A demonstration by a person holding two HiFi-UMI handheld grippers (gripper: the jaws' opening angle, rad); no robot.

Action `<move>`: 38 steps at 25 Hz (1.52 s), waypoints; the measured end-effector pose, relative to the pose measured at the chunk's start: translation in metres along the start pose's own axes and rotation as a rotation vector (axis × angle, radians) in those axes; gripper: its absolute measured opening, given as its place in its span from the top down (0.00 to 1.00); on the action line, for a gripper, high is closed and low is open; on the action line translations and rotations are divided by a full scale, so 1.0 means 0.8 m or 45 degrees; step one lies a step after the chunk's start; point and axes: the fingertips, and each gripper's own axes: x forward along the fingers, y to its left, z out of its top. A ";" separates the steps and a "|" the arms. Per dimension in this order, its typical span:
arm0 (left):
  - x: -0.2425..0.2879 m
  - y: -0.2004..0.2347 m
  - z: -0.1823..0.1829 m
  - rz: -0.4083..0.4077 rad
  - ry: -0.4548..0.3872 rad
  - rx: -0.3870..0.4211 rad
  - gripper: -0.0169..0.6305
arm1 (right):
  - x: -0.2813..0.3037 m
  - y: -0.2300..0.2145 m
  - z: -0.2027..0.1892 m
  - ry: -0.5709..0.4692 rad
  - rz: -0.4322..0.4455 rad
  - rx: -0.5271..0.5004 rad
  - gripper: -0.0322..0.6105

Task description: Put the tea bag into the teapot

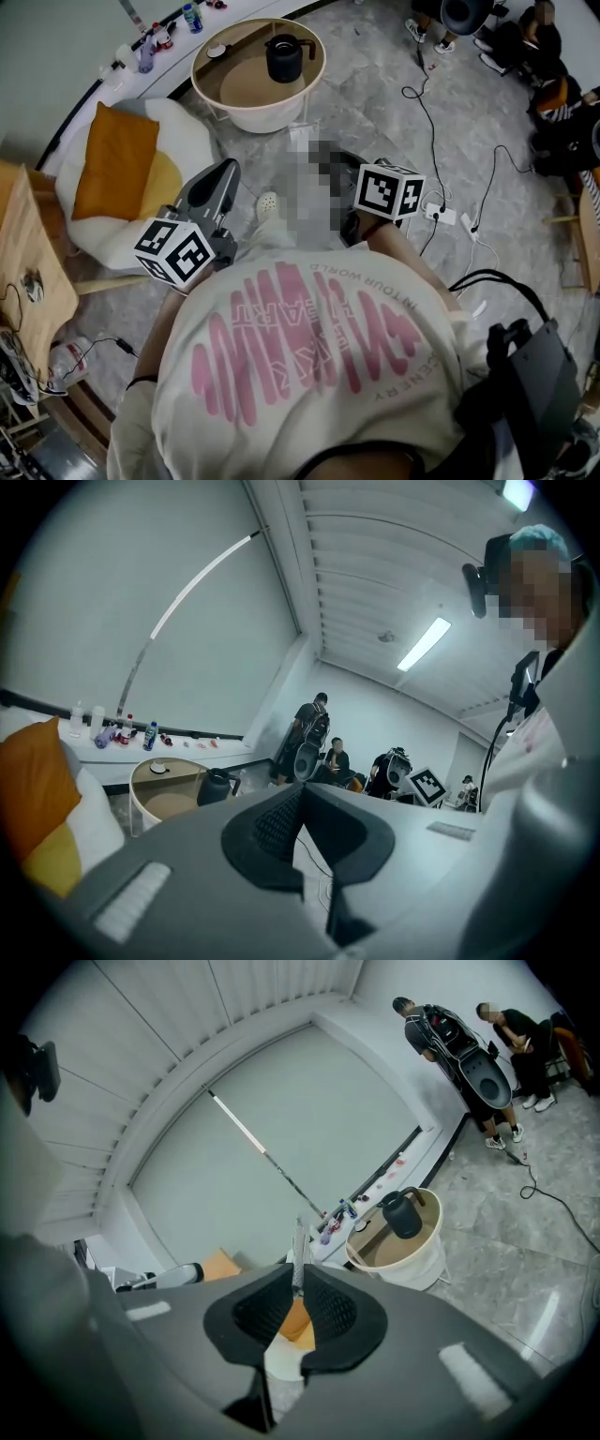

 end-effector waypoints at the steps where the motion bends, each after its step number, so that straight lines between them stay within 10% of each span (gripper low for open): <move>1: 0.005 0.005 0.000 -0.006 0.003 -0.005 0.95 | 0.005 -0.005 0.001 0.002 -0.009 -0.001 0.89; 38: 0.248 0.301 0.175 -0.243 0.095 -0.009 0.95 | 0.258 -0.109 0.181 -0.072 -0.318 0.093 0.89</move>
